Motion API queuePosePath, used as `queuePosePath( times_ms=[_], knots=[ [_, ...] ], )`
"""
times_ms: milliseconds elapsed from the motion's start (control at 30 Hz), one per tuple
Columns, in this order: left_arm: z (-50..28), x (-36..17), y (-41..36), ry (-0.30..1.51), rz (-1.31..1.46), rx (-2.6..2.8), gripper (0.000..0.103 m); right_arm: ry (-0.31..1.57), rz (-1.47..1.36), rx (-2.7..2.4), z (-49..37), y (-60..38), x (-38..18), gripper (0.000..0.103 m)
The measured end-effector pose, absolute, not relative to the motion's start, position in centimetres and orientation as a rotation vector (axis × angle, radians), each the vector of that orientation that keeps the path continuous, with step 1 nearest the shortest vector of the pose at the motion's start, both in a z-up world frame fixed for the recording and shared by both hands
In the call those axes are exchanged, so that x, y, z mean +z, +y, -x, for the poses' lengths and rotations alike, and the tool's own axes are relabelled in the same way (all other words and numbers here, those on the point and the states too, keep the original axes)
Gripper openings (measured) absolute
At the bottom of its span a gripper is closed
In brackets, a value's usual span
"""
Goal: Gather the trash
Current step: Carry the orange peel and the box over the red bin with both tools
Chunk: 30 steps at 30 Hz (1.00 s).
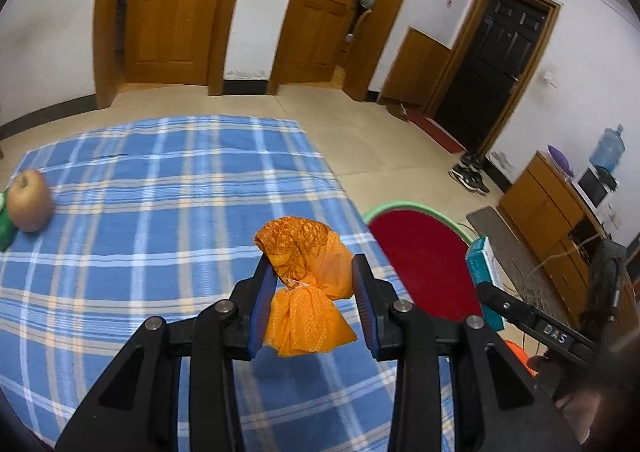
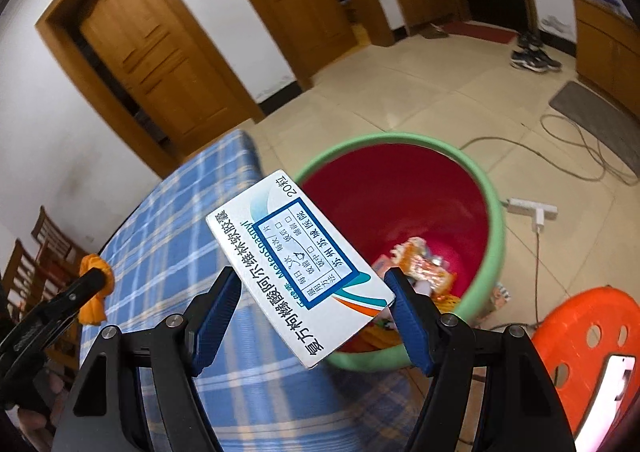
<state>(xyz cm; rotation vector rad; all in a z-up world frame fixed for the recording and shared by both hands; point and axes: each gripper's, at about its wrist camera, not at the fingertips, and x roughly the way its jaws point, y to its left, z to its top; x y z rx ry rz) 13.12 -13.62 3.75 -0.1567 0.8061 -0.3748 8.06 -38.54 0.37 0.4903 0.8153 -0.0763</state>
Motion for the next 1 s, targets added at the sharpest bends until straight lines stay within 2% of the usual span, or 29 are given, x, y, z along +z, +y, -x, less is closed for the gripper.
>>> queuePosePath(
  times_ms=[400, 1000],
  knots=[
    [-13.3, 3.0, -17.9, 0.832, 0.088, -0.431, 0.038, 0.815, -0.587, -0.133, -8.4, -41.7, -1.1, 0.076],
    [-15.4, 1.5, -24.7, 0.862, -0.018, -0.598, 0.038, 0.716, -0.566, -0.239, -4.9, -43.1, 1.2, 0.076]
  ],
)
